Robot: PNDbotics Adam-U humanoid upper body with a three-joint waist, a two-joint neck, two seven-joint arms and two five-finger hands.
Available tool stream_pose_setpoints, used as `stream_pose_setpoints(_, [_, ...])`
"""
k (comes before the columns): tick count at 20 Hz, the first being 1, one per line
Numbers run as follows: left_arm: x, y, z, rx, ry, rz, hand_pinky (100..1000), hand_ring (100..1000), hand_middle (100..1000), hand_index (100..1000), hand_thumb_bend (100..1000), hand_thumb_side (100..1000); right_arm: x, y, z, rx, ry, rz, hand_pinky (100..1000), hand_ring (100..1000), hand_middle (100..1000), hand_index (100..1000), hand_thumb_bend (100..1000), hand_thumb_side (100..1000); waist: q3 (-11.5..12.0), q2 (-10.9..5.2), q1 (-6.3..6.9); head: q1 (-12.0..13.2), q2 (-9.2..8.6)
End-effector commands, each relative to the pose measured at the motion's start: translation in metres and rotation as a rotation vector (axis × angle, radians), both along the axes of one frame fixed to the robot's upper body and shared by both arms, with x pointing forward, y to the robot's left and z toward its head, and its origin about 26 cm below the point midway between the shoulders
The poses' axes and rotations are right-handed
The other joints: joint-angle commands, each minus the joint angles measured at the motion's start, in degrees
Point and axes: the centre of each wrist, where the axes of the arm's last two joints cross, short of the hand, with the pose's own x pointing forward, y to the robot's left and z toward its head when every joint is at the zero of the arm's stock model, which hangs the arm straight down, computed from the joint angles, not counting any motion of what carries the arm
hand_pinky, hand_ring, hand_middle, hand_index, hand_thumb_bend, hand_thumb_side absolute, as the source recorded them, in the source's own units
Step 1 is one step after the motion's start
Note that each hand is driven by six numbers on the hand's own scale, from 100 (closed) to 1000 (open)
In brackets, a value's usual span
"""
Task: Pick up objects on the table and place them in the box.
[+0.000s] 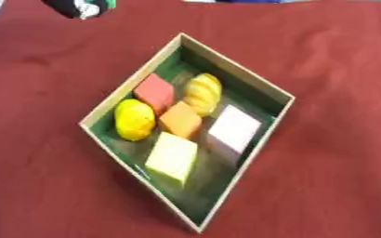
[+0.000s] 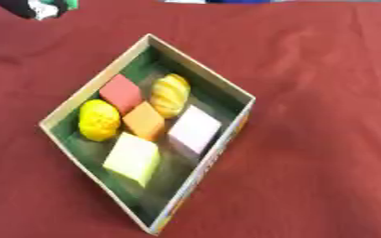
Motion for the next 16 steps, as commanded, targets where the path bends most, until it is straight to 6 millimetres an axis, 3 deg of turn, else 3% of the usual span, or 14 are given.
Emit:
stream_pose_setpoints(1, [-0.037,-0.037,-0.001,0.048,-0.024,-0.154,736,631,605,766,288,100,-0.002,0.0,0.014,-0.045,-0.025,0.026,810,832,684,792,100,644,-0.1,-2.07,0.22,-0.8,1.23])
stream_pose_setpoints(5, [-0.074,-0.065,-0.015,0.085,0.003,-0.285,736,636,608,769,289,100,0.0,0.004,0.018,-0.057,-0.03,0.051,811,833,689,793,100,635,0.0,-3.07,0.51,-1.1,2.33])
stream_pose_setpoints(8, [-0.085,-0.07,-0.028,0.124,0.052,-0.298,737,643,613,770,295,100,0.0,0.005,0.019,-0.057,-0.032,0.062,811,833,694,793,100,634,0.2,-3.54,0.69,-1.3,2.81])
stream_pose_setpoints(16, [-0.064,-0.076,-0.063,0.207,0.092,-0.247,747,670,631,785,351,100,0.001,0.007,0.017,-0.042,-0.03,0.075,811,833,694,793,100,635,0.1,-3.9,0.61,-1.2,3.28])
